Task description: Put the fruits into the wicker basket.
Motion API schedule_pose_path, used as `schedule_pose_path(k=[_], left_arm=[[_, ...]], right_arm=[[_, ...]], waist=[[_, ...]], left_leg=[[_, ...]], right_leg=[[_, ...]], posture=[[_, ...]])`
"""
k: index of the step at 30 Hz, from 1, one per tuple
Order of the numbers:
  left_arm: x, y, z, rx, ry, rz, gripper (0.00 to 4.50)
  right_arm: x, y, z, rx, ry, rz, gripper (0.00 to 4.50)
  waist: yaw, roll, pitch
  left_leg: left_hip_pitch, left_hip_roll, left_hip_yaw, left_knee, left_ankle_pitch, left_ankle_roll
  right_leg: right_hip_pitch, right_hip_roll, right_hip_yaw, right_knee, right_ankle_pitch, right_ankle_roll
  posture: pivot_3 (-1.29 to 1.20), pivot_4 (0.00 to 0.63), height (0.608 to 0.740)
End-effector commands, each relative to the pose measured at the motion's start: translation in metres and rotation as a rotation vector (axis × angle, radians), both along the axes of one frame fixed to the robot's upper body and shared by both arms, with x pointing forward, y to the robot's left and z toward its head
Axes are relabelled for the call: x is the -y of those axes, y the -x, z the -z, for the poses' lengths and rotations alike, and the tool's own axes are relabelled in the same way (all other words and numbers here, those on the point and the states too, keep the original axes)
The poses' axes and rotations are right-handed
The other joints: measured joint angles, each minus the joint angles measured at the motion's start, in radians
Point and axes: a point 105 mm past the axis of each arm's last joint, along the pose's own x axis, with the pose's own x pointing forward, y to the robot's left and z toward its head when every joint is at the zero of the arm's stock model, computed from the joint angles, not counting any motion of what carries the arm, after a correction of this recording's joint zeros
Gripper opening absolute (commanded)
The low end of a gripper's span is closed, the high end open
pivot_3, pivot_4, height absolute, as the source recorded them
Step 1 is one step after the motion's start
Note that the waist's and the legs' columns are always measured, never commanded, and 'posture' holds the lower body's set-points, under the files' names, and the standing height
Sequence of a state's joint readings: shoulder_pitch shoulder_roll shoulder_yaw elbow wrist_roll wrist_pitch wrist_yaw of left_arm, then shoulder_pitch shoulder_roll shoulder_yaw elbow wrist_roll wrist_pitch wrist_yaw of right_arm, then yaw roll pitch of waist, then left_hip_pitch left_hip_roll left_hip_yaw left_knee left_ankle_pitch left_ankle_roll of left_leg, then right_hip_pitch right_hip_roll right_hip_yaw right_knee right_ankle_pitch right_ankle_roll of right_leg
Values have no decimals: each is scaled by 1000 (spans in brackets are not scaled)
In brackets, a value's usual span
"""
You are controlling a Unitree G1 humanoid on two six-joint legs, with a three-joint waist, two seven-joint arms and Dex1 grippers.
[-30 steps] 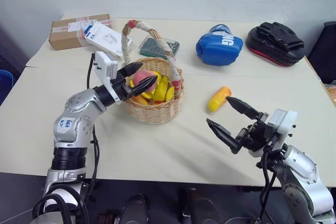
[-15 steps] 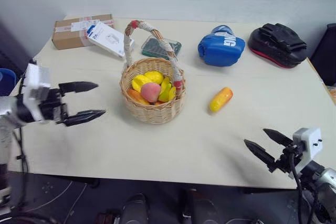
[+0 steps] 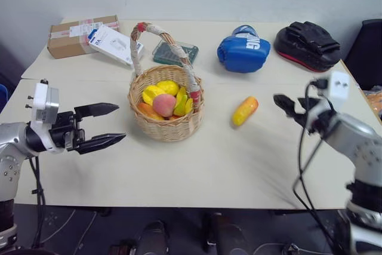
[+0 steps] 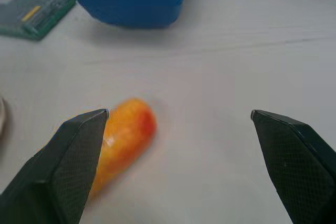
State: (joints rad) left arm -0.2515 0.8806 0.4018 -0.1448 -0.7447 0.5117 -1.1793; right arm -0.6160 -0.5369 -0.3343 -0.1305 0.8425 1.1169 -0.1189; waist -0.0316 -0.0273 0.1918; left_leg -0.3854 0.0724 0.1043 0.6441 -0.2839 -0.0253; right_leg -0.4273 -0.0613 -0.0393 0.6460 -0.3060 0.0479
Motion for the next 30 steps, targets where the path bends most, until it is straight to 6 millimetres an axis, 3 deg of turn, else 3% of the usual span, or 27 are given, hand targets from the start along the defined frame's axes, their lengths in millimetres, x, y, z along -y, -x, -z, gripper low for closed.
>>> schedule_pose_path(k=[1,5,8,14,20,24,28,30], left_arm=[[1,0,-7,36,-3,-5,4397],[-1,3,-6,34,-11,-15,4397],[-3,6,-3,29,-23,-21,4397],[-3,9,-1,27,-28,-33,4397],[-2,8,0,28,-27,-35,4397],[-1,7,1,33,-24,-36,4500],[0,5,1,37,-23,-38,4500],[0,4,1,40,-22,-38,4500]], right_arm=[[6,-17,18,-155,31,109,4500],[-6,-33,17,-187,-81,150,4500],[-24,-36,27,-235,-112,113,4500],[-80,-23,38,-330,-209,-97,4500],[-108,-5,49,-404,-166,-220,4500],[-116,5,53,-410,-101,-302,3573],[-105,6,60,-413,-82,-277,2098],[-99,1,52,-338,-79,-271,1703]], waist=[[1,0,0],[1,0,0],[-2,0,0],[-12,0,0],[-27,0,0],[-28,0,0],[-27,0,0],[-26,0,0]], left_leg=[[-4,0,0,1,1,-1],[-20,0,2,5,5,-5],[-21,-1,4,5,4,-4],[-19,0,3,5,3,1],[-17,-1,1,5,6,1],[-16,-1,0,5,7,1],[-16,-2,0,5,7,1],[-16,-2,0,5,7,1]], right_leg=[[-5,0,0,1,0,0],[-19,0,1,2,0,2],[-20,-1,2,6,1,3],[-20,0,2,5,1,3],[-19,0,2,9,2,1],[-19,0,2,11,2,0],[-19,0,2,11,2,0],[-19,0,2,11,2,0]], posture=[[0,150,740],[0,150,740],[0,150,740],[0,150,740],[0,150,740],[0,150,740],[0,150,740],[0,150,740]])
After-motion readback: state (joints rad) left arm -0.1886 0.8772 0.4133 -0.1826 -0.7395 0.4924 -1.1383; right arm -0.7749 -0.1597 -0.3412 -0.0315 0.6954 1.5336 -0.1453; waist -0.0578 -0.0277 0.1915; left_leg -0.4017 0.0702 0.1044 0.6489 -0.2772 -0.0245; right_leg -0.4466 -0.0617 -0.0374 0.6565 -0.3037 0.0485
